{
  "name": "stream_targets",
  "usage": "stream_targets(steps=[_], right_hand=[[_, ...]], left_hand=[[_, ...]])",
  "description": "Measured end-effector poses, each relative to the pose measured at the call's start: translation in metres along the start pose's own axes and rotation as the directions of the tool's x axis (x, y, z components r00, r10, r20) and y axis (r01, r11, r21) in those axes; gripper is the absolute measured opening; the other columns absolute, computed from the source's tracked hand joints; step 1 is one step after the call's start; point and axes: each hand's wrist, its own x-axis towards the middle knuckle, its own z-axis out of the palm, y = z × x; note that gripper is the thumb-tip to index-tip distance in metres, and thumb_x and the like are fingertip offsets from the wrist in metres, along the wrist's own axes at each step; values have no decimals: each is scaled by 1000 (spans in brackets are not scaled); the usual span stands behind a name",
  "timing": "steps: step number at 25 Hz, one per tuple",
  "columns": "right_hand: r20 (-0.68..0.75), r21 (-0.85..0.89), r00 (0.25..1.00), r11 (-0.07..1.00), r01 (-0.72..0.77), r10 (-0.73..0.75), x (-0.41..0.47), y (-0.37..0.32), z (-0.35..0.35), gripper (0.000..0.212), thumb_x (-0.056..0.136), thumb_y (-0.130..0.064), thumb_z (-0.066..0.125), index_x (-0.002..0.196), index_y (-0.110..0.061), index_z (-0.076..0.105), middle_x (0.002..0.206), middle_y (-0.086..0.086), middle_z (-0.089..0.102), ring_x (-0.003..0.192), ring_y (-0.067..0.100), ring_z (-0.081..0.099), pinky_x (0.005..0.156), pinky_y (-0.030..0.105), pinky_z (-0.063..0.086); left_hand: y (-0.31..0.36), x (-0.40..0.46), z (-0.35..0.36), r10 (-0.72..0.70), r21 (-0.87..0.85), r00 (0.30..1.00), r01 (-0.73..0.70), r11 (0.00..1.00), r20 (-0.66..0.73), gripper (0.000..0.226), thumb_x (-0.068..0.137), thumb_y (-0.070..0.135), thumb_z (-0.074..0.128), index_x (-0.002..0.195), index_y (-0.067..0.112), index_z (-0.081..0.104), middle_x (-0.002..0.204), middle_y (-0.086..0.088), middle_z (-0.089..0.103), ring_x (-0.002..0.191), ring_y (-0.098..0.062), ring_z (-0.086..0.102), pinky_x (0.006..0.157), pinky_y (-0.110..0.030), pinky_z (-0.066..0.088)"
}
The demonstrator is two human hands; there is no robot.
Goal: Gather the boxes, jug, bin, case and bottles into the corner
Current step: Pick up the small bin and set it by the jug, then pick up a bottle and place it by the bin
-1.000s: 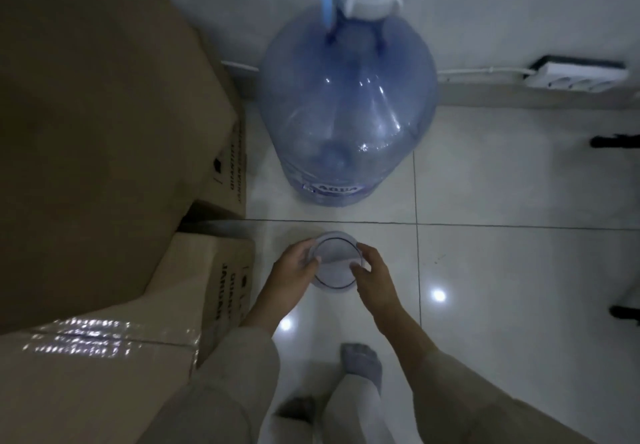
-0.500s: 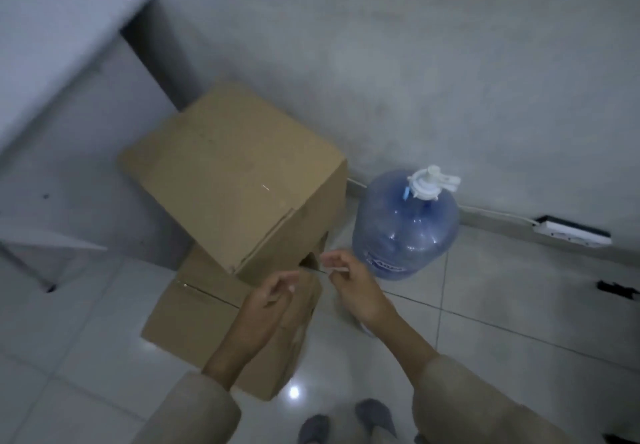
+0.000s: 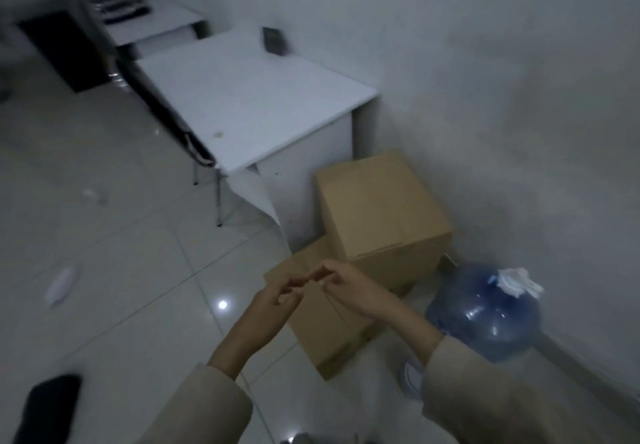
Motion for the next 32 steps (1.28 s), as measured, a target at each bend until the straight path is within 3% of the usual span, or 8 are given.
stream_targets(steps=[3, 7, 11, 14, 20, 26, 32], right_hand=[[184, -85, 980, 992, 93, -76, -1, -41, 42, 27, 90, -4, 43, 108, -11, 61, 105, 0, 59, 97, 8, 54, 78, 10, 41], [331, -107, 934, 978, 179, -135, -7, -87, 110, 22, 92, -7, 46, 109, -12, 61, 110, 2, 61, 100, 13, 57, 84, 17, 44], [499, -144, 855, 959, 243, -142, -21, -120, 203, 21, 93, -8, 46, 109, -11, 60, 105, -3, 58, 78, -4, 50, 61, 2, 37], [582, -152, 800, 946, 287, -149, -41, -143, 280, 21, 93, -8, 46, 108, -11, 61, 107, -2, 59, 76, -7, 49, 58, -1, 37], [717, -120, 682, 937, 329, -148, -99, -185, 421, 21, 94, -15, 45, 105, -22, 60, 110, -8, 59, 89, 4, 54, 73, 15, 41], [802, -131, 588, 928, 349, -107, -130, -204, 505, 20, 94, -17, 45, 104, -25, 60, 109, -10, 59, 81, -5, 53, 67, 13, 38], [854, -132, 513, 921, 367, -82, -123, -214, 564, 21, 93, -15, 45, 102, -24, 61, 103, -14, 60, 83, -8, 53, 69, 11, 38]], left_hand=[[-17, -60, -41, -48, -5, 986, 47, 999, -161, 19, 94, 23, 48, 108, 30, 57, 120, 8, 59, 113, -9, 52, 95, -24, 39], [-60, -146, -93, -151, -27, 928, 151, 988, -340, 22, 94, 23, 48, 113, 25, 58, 119, 8, 59, 110, -7, 53, 89, -19, 37], [-115, -259, -125, -279, -149, 826, 236, 960, -489, 18, 94, 24, 48, 106, 34, 57, 114, 13, 60, 108, -4, 54, 82, -12, 37], [-150, -346, -137, -369, -218, 731, 298, 929, -574, 18, 94, 23, 48, 104, 35, 56, 112, 14, 59, 108, -6, 54, 83, -15, 38], [-207, -492, -157, -484, -296, 568, 395, 870, -665, 23, 95, 20, 47, 115, 23, 57, 121, 4, 58, 115, -13, 51, 93, -24, 36], [-246, -581, -157, -560, -402, 426, 407, 820, -711, 23, 95, 21, 47, 114, 26, 58, 121, 7, 58, 117, -13, 49, 94, -25, 35], [-281, -609, -159, -626, -504, 316, 391, 771, -713, 22, 94, 19, 47, 111, 29, 57, 122, 9, 56, 116, -11, 47, 93, -25, 34]])
